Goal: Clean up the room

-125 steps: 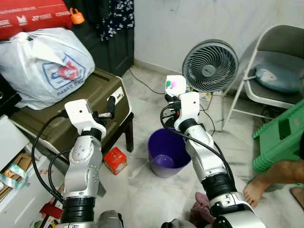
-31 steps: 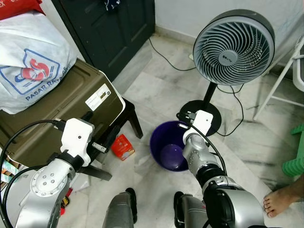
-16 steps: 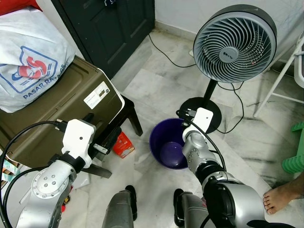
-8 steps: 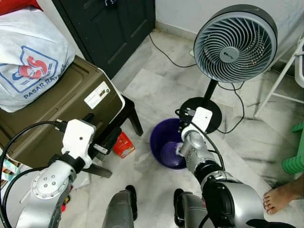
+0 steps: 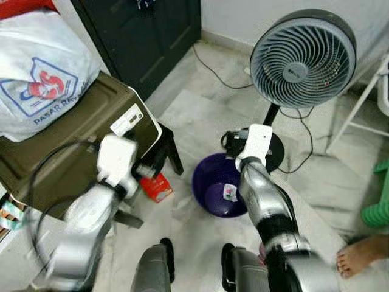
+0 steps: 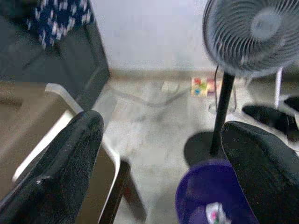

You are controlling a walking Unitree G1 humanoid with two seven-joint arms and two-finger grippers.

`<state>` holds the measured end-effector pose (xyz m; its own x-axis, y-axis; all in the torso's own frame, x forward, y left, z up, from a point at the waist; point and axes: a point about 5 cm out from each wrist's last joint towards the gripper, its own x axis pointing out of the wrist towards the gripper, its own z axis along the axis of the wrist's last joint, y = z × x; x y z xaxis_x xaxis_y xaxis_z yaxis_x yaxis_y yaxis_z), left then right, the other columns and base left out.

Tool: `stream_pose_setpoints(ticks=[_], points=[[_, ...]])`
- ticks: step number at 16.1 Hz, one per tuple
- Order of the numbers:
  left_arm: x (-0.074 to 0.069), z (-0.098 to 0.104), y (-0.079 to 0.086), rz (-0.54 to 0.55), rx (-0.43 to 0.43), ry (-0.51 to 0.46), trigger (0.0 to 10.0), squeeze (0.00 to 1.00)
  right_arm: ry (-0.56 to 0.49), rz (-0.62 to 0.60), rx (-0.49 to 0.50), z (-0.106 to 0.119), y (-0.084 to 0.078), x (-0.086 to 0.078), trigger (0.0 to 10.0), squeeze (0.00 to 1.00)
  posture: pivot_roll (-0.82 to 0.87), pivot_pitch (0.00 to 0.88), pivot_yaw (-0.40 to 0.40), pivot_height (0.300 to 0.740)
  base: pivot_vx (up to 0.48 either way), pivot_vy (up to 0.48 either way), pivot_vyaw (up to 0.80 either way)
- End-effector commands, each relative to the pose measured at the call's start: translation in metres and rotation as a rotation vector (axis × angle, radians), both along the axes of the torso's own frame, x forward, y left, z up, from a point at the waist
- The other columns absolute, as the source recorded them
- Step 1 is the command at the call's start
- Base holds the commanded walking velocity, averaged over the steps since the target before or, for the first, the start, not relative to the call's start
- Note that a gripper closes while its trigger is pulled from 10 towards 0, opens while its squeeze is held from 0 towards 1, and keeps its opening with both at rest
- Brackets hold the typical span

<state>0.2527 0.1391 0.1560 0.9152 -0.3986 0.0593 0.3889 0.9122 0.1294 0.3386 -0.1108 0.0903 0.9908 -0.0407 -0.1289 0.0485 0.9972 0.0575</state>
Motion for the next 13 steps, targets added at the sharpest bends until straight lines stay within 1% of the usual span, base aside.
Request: stream_pose_setpoints(ticks=[1, 2, 3, 4, 5, 6, 8, 9, 10, 12, 13], points=[[0.008, 0.004, 0.000, 0.061, -0.017, -0.034, 10.0, 0.00, -0.092, 0.068, -0.074, 0.015, 0.003, -0.007, 10.0, 1.00, 0.03, 0.096, 0.075, 0.740, 0.000, 0.000, 0.00], [0.013, 0.007, -0.001, 0.087, -0.024, -0.055, 10.0, 0.00, -0.114, 0.082, -0.096, 0.018, 0.002, -0.009, 10.0, 1.00, 0.02, 0.079, 0.075, 0.740, 0.000, 0.000, 0.00], [0.018, 0.010, 0.000, 0.137, -0.012, -0.083, 10.0, 0.00, -0.131, 0.103, -0.106, 0.021, 0.001, -0.014, 10.0, 1.00, 0.01, 0.060, 0.077, 0.740, 0.000, 0.000, 0.00], [0.023, 0.009, 0.000, 0.178, -0.006, -0.093, 10.0, 0.00, -0.150, 0.111, -0.112, 0.024, 0.000, -0.017, 10.0, 0.95, 0.01, 0.035, 0.080, 0.740, 0.000, 0.000, 0.00], [0.031, 0.009, -0.003, 0.210, -0.012, -0.107, 10.0, 0.00, -0.171, 0.096, -0.123, 0.030, -0.003, -0.016, 10.0, 0.00, 0.01, 0.011, 0.079, 0.740, 0.000, 0.000, 0.00], [0.035, 0.013, -0.006, 0.224, -0.022, -0.127, 10.0, 0.00, -0.193, 0.106, -0.104, 0.037, -0.002, -0.015, 10.0, 0.00, 0.01, 0.002, 0.076, 0.740, 0.000, 0.000, 0.00], [0.048, 0.023, -0.015, 0.223, -0.052, -0.183, 10.0, 0.00, -0.189, 0.143, -0.115, 0.049, -0.002, -0.009, 10.0, 0.00, 0.01, 0.000, 0.060, 0.740, 0.000, 0.000, 0.00], [0.051, 0.024, -0.017, 0.224, -0.050, -0.191, 10.0, 0.00, -0.191, 0.159, -0.125, 0.052, 0.000, -0.007, 10.0, 0.00, 0.01, 0.000, 0.056, 0.740, 0.000, 0.000, 0.00], [0.051, 0.025, -0.019, 0.228, -0.047, -0.203, 10.0, 0.00, -0.202, 0.170, -0.158, 0.054, 0.002, -0.009, 10.0, 0.00, 0.01, 0.000, 0.043, 0.740, 0.000, 0.000, 0.00], [0.049, 0.017, -0.016, 0.247, -0.036, -0.200, 10.0, 0.00, -0.221, 0.152, -0.216, 0.055, 0.001, -0.010, 10.0, 0.00, 0.01, 0.000, 0.033, 0.740, 0.000, 0.000, 0.00], [0.050, 0.012, -0.012, 0.272, -0.052, -0.167, 10.0, 0.00, -0.243, 0.164, -0.231, 0.057, 0.000, -0.009, 10.0, 0.00, 0.01, 0.000, 0.032, 0.740, 0.000, 0.000, 0.00]])
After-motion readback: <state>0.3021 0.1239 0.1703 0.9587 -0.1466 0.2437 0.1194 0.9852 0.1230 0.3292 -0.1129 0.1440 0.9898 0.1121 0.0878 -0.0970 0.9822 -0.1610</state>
